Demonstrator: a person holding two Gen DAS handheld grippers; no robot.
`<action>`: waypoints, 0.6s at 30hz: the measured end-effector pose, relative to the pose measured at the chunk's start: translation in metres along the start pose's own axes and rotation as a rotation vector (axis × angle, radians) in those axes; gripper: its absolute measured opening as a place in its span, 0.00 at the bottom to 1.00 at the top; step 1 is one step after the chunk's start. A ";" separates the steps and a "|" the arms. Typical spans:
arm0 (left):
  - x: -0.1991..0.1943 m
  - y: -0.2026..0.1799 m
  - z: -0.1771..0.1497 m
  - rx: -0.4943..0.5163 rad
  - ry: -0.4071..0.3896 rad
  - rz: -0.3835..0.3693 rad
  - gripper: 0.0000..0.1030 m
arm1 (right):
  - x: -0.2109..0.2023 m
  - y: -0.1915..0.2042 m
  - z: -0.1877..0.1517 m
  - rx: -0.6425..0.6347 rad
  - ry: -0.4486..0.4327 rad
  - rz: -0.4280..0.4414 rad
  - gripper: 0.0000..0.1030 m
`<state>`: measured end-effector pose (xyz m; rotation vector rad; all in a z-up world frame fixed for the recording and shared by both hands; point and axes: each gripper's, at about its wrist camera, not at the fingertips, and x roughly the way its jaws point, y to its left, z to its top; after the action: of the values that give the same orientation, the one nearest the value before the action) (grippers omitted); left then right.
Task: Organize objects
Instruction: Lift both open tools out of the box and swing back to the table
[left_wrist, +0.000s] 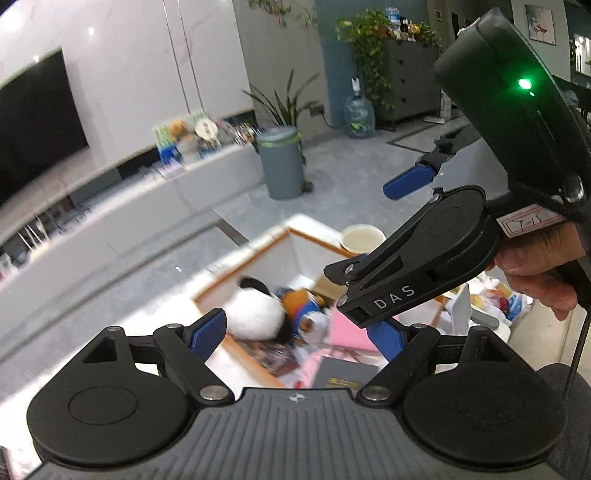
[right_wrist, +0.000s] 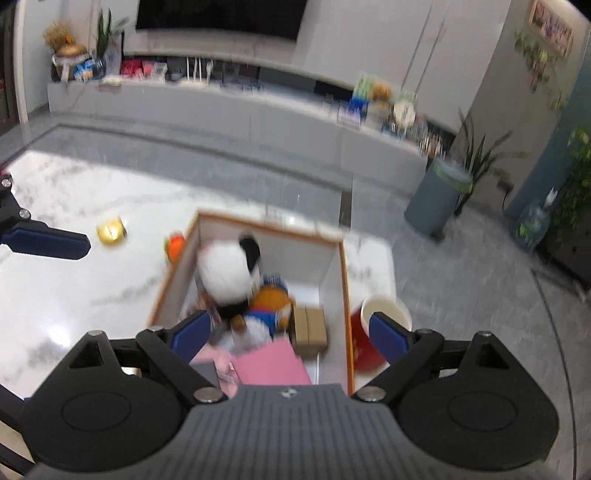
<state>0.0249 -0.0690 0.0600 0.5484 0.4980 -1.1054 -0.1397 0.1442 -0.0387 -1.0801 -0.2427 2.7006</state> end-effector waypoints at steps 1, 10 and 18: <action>-0.011 0.004 0.004 -0.004 -0.010 0.009 0.97 | -0.011 0.004 0.005 -0.011 -0.030 -0.005 0.90; -0.128 0.054 0.051 -0.010 -0.100 0.157 0.97 | -0.124 0.052 0.081 -0.052 -0.347 -0.047 0.95; -0.204 0.079 0.059 0.064 -0.226 0.239 1.00 | -0.206 0.113 0.144 -0.066 -0.448 -0.067 0.98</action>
<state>0.0289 0.0610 0.2450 0.5165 0.1947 -0.9428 -0.1110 -0.0293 0.1736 -0.4552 -0.4346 2.8554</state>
